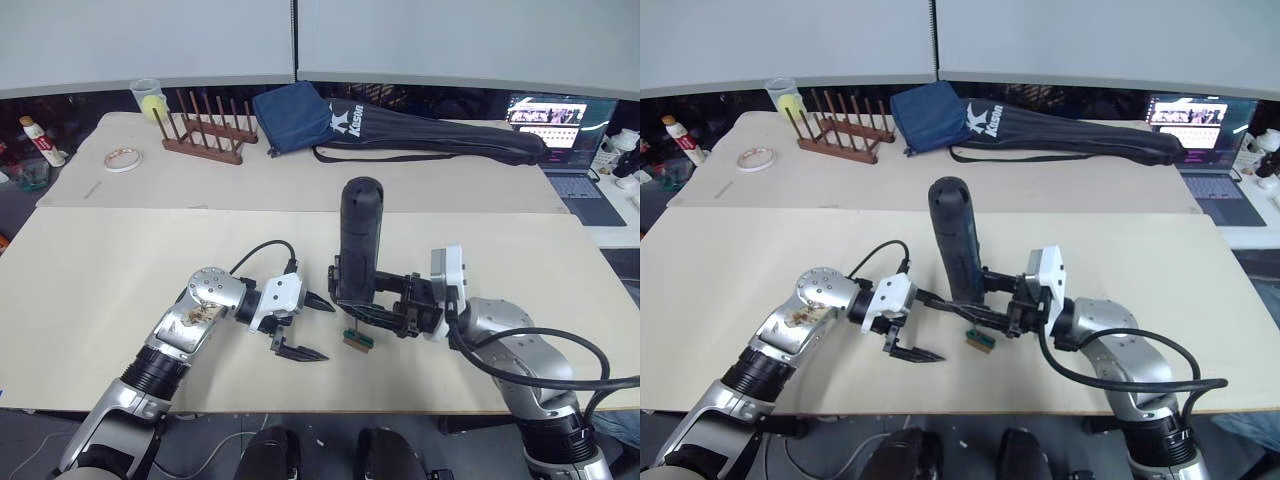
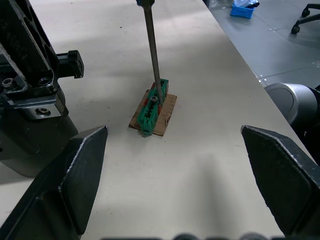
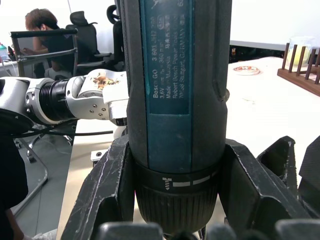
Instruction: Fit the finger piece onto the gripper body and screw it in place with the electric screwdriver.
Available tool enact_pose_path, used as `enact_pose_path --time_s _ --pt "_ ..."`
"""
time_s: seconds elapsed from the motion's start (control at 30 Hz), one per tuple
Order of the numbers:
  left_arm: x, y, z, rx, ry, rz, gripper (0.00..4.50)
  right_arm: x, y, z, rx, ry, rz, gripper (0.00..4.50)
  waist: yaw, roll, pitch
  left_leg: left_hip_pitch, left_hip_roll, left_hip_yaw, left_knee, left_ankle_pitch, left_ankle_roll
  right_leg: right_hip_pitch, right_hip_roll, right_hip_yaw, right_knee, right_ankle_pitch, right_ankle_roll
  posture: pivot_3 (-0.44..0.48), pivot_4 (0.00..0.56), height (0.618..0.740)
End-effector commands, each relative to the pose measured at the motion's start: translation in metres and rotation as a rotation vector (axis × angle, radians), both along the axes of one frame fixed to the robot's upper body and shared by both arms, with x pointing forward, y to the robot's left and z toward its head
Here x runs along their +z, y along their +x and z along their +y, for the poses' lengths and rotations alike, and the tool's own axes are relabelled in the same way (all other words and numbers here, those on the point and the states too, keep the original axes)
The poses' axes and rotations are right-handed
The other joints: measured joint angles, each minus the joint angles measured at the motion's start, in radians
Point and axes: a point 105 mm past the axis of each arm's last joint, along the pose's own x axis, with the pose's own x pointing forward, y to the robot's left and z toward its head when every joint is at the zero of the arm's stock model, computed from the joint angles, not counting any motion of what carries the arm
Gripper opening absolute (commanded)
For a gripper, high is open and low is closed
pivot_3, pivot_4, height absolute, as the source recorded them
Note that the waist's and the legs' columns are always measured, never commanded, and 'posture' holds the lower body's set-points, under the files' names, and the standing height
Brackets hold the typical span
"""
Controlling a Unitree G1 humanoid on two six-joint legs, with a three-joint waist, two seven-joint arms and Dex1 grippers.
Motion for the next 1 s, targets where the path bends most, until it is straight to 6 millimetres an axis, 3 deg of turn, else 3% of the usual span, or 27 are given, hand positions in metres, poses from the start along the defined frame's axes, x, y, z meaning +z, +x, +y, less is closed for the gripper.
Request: enact_pose_path --time_s 0.03,1.0 --pt "0.0093 -0.002 -0.0046 -0.026 -0.017 -0.044 4.5 0.018 -0.006 -0.0016 0.023 0.029 -0.088 1.92 0.0 0.0 0.0 0.0 0.0 0.0 0.0 0.0 0.0 0.0 0.0 0.0 0.0 0.0 0.0 0.0 0.15 0.74" --pt "0.009 -0.0009 -0.0036 -0.024 -0.015 -0.045 4.5 0.0224 -0.0048 -0.0029 0.012 0.032 -0.113 1.92 0.0 0.0 0.0 0.0 0.0 0.0 0.0 0.0 0.0 0.0 0.0 0.0 0.0 0.0 0.0 0.0 0.15 0.74"
